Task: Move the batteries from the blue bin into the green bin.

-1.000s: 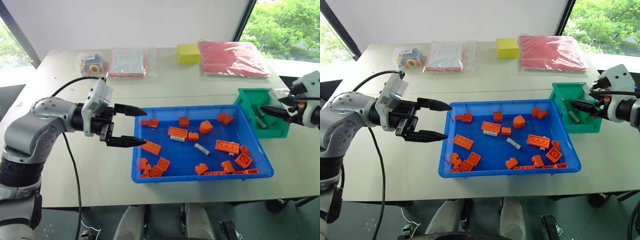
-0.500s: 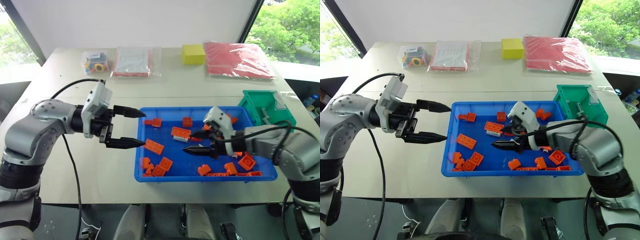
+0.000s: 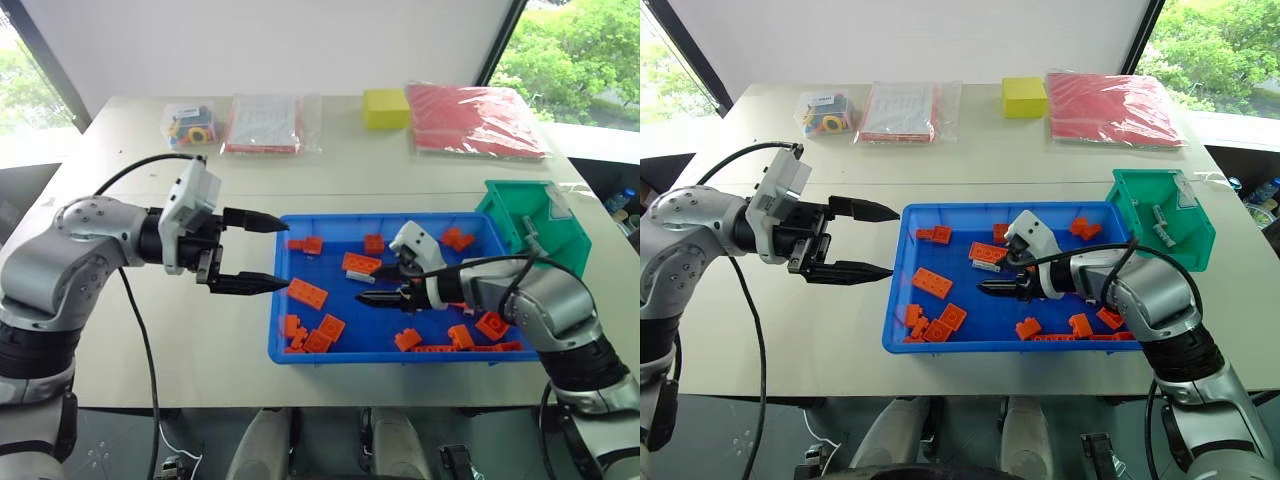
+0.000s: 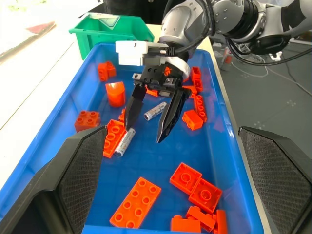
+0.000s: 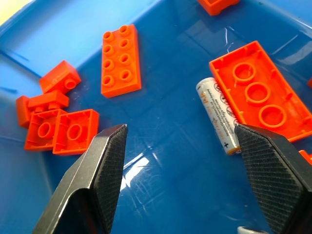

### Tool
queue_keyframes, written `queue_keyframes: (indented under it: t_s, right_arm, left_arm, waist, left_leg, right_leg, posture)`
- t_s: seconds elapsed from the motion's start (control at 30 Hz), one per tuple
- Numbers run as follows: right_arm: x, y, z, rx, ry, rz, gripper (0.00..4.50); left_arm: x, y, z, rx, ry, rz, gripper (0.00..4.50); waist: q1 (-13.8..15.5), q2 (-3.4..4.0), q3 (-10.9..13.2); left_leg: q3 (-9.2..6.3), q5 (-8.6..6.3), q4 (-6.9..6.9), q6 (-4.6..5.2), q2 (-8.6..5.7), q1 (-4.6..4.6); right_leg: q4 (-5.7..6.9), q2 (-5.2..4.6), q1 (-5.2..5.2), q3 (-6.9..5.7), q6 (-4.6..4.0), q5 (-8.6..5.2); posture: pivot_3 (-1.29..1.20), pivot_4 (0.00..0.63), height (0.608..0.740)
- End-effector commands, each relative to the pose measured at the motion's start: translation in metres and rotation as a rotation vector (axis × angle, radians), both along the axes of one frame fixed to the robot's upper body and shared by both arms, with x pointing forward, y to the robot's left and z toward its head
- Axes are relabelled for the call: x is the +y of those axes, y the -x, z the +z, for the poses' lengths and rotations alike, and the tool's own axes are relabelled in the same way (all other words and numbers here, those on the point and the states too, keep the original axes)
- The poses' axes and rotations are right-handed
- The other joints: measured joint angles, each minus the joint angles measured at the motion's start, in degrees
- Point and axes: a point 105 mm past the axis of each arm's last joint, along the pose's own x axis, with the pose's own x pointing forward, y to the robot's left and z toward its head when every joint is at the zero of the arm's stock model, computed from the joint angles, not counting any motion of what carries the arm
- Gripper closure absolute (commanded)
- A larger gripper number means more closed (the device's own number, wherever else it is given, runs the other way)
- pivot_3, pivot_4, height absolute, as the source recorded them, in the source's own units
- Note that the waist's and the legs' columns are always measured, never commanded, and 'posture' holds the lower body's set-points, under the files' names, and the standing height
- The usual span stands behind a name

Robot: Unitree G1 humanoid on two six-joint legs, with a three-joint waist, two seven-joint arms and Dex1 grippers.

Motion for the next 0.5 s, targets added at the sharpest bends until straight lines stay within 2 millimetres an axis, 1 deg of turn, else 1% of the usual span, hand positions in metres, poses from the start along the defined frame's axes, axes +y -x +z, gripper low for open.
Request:
queue_keyframes:
  t_s: [0.03, 0.27, 0.4, 0.43, 0.5]
  right_arm:
    - [0.005, -0.004, 0.007, -0.033, -0.016, 0.022, 0.90]
    - [0.008, -0.009, 0.000, -0.033, -0.004, 0.020, 0.90]
    - [0.007, -0.016, -0.006, -0.052, 0.027, -0.004, 0.90]
    - [0.007, -0.018, -0.007, -0.058, 0.034, -0.010, 1.14]
    - [0.006, -0.019, -0.008, -0.065, 0.043, -0.016, 1.77]
  left_arm:
    - [0.002, 0.004, 0.013, -0.055, 0.012, 0.003, 0.00]
    - [0.001, 0.001, 0.015, -0.065, 0.019, 0.007, 0.00]
    - [0.000, 0.001, 0.016, -0.069, 0.024, 0.005, 0.00]
    - [-0.001, 0.001, 0.016, -0.069, 0.024, 0.003, 0.00]
    - [-0.002, 0.001, 0.016, -0.068, 0.026, -0.001, 0.00]
  waist:
    - [0.0, 0.00, 0.0]
    - [0.0, 0.00, 0.0]
    - [0.0, 0.00, 0.0]
    - [0.0, 0.00, 0.0]
    - [0.0, 0.00, 0.0]
  left_leg:
    - [0.00, 0.00, 0.00, 0.00, 0.00, 0.00]
    - [0.00, 0.00, 0.00, 0.00, 0.00, 0.01]
    - [0.00, 0.00, 0.00, 0.00, 0.00, 0.01]
    - [0.01, 0.00, 0.00, -0.01, 0.00, 0.01]
    - [0.01, 0.01, 0.01, -0.01, -0.01, 0.01]
  right_leg:
    - [0.00, 0.00, 0.00, 0.00, 0.00, 0.00]
    - [0.01, 0.00, 0.00, 0.00, 0.01, 0.00]
    - [0.01, 0.00, 0.00, 0.00, 0.01, 0.01]
    - [0.01, 0.00, 0.00, 0.00, 0.01, 0.01]
    - [0.01, 0.00, 0.01, 0.00, 0.01, 0.01]
  posture:
    - [0.00, 0.150, 0.692]
    - [0.00, 0.150, 0.692]
    - [0.00, 0.150, 0.692]
    - [0.00, 0.150, 0.692]
    - [0.00, 0.150, 0.692]
